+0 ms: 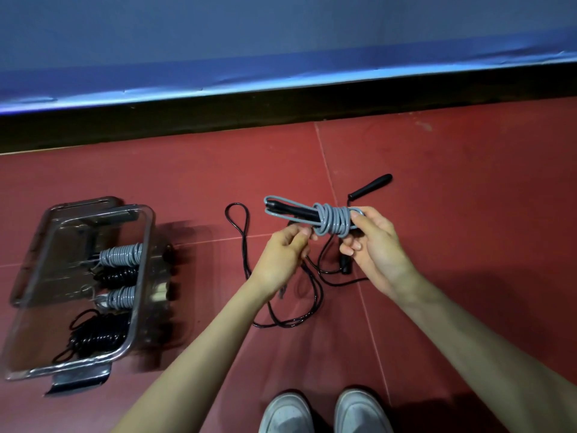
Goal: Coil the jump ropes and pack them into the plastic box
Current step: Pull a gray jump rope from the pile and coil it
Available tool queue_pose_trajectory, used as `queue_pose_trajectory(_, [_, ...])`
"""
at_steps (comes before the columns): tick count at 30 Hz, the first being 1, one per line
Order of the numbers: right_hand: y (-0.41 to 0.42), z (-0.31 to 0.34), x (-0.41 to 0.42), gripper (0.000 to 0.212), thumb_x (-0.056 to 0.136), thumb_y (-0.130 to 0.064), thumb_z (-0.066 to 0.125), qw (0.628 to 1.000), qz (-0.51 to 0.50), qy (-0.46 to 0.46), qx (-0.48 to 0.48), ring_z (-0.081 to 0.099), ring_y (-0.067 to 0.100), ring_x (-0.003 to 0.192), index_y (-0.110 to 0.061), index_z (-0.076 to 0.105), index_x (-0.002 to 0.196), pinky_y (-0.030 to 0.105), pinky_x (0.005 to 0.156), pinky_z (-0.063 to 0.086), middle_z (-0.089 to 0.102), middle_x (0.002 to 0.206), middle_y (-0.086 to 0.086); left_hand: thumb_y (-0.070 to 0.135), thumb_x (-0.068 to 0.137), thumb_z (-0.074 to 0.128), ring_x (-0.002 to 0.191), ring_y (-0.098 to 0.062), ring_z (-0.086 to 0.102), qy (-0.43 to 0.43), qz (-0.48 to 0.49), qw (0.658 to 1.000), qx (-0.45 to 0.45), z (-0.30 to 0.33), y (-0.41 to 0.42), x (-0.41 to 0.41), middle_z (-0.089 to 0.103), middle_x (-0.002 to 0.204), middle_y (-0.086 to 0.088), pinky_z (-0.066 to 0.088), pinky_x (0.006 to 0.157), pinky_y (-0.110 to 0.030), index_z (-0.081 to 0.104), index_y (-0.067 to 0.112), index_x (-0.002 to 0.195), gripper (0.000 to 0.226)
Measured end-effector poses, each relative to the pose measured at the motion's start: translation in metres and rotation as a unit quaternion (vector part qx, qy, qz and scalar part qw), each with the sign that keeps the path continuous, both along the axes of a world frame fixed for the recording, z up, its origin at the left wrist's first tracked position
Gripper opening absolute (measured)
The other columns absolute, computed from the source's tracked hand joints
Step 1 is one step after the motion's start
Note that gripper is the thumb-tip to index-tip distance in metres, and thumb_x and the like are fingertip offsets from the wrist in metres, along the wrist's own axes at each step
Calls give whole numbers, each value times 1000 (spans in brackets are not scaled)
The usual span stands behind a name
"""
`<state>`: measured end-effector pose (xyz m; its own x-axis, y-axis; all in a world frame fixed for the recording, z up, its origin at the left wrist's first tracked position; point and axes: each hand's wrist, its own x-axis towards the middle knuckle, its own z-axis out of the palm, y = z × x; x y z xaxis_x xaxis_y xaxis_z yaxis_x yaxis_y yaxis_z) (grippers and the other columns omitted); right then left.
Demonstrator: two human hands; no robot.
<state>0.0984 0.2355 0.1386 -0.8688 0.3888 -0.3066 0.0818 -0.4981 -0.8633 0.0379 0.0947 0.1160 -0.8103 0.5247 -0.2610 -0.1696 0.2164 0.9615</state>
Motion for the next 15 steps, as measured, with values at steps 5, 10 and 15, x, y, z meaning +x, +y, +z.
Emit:
queue_pose_trajectory(5, [-2, -4, -1, 19, 102, -7, 39, 1000, -20, -16, 10, 35, 5, 44, -11, 53, 90, 20, 44, 31, 54, 57, -5, 24, 103, 41, 46, -10, 23, 48, 15, 998, -47, -9, 2, 10, 32, 54, 4, 22, 44, -24, 61, 12, 82, 31])
queue_pose_trajectory(10, [0, -6, 3, 19, 102, -7, 39, 999, -17, -23, 29, 35, 4, 44, -12, 53, 90, 20, 45, 31, 52, 56, -7, 26, 102, 41, 50, -13, 30, 110, -3, 988, -110, -13, 1, 14, 37, 54, 2, 28, 50, -27, 62, 21, 82, 31])
queue_pose_trajectory(15, [-1, -8, 2, 16, 102, -8, 40, 998, -4, -31, 46, 36, 4, 43, -10, 54, 93, 20, 44, 33, 53, 56, -8, 25, 102, 41, 51, -12, 28, 119, 3, 984, -131, -13, 0, 16, 37, 55, 4, 26, 49, -24, 65, 11, 88, 31])
